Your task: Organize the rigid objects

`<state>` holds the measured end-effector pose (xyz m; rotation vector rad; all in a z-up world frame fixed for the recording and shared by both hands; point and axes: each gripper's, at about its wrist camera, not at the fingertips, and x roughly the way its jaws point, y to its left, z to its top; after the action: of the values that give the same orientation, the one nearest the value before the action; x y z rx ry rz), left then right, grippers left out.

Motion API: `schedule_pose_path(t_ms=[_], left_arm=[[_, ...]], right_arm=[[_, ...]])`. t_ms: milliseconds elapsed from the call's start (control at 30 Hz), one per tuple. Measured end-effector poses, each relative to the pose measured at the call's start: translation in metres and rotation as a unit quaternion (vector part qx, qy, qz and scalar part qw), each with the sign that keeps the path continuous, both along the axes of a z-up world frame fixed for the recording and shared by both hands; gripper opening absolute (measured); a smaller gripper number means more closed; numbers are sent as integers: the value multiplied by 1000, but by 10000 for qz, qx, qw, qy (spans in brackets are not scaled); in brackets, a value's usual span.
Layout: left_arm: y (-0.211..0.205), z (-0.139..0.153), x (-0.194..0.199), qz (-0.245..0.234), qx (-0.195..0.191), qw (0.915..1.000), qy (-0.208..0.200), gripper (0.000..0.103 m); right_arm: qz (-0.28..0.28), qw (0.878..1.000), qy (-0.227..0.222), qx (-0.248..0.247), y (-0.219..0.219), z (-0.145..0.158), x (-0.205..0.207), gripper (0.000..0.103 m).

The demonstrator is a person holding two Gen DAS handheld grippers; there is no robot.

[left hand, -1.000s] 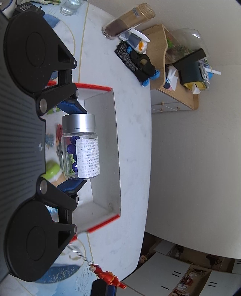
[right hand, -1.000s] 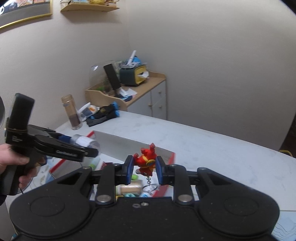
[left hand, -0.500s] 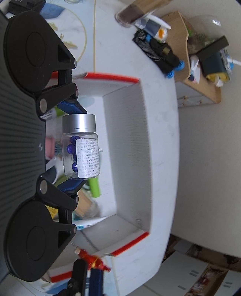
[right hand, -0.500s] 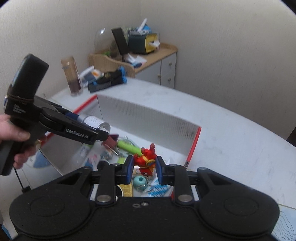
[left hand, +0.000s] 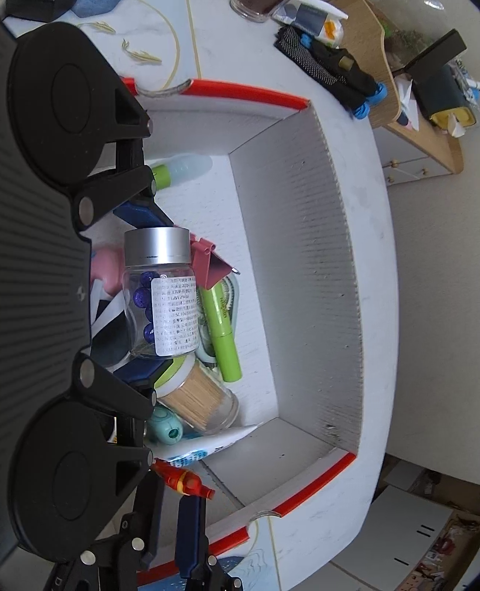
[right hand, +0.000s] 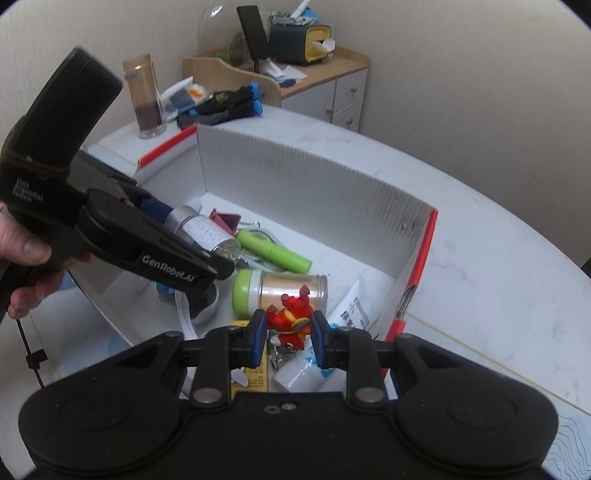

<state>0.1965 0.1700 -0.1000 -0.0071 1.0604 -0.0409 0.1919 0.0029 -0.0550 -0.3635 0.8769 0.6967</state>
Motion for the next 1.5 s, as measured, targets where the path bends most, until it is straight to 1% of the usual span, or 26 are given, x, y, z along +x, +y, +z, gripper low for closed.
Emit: schedule_pose_path(t_ms=[267, 367, 533, 667, 800, 933, 1067, 1133, 1233, 1367, 1500], left_arm=[[1, -8, 6, 25, -20, 9996, 296, 70], [0, -8, 7, 11, 23, 9994, 333, 70], [-2, -6, 5, 1, 78, 9995, 301, 70], [-1, 2, -3, 67, 7, 9999, 95, 70], [0, 15, -14, 139, -59, 9997, -171, 75], [2, 25, -26, 236, -175, 9988, -385, 75], [2, 36, -42, 326, -242, 9973, -618, 75], [1, 44, -52, 310, -274, 9960, -796, 75], [-1, 54, -66, 359, -238, 9939, -1016, 75], [-3, 63, -83, 432, -306, 9916, -1176, 75], [-9, 71, -98, 428, -288, 9900, -1310, 75]], right_arm=[[-87, 9999, 78, -97, -2, -6, 1, 25], [-77, 9999, 111, -87, -3, -6, 2, 25], [-81, 9999, 117, -46, -4, -3, -1, 29], [-100, 9999, 108, 27, -7, 2, -3, 32], [-120, 9998, 84, 130, -10, 8, -6, 36], [-155, 9996, 40, 244, -14, 16, -10, 40], [-166, 9993, -53, 341, -19, 26, -17, 45], [-171, 9990, -87, 409, -22, 31, -20, 48], [-167, 9985, -152, 505, -25, 39, -26, 52], [-171, 9976, -204, 645, -31, 48, -31, 56], [-180, 9965, -236, 784, -38, 55, -37, 61]])
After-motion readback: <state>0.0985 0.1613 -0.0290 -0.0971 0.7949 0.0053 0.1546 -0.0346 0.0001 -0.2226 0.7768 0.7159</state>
